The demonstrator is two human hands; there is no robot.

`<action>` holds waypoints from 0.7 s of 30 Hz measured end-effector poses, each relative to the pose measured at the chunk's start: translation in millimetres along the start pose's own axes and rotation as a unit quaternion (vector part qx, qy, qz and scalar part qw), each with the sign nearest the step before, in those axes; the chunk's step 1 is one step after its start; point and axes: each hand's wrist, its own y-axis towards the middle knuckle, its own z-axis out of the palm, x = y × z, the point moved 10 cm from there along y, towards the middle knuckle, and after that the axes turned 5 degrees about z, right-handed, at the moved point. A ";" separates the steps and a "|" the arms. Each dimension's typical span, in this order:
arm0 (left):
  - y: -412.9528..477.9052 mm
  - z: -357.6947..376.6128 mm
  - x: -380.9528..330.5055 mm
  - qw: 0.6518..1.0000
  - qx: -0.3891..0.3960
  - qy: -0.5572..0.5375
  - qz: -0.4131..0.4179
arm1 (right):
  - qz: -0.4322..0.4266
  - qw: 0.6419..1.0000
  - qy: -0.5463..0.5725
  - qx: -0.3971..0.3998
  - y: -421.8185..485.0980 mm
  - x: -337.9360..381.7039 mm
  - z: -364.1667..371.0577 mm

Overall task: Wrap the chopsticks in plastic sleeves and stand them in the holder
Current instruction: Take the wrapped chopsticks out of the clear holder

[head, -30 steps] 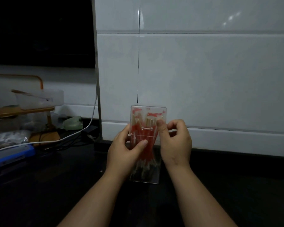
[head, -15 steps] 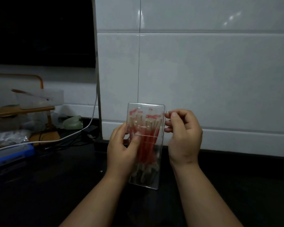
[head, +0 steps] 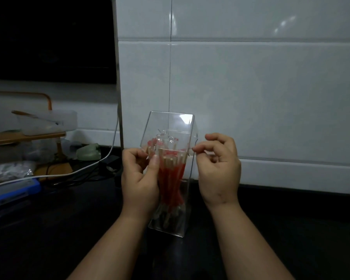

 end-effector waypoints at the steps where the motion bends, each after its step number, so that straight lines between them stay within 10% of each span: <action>1: -0.1 1.1 0.1 1.000 0.007 -0.006 -0.001 | -0.002 1.000 0.000 0.000 -0.2 1.2 0.3; 9: -2.5 19.9 -8.2 0.995 0.081 -0.061 0.000 | 0.056 0.992 0.090 0.061 -1.3 -8.2 13.1; 21: 1.0 -0.9 1.2 0.998 -0.021 -0.018 -0.049 | 0.072 0.977 0.093 0.180 -7.1 5.7 34.2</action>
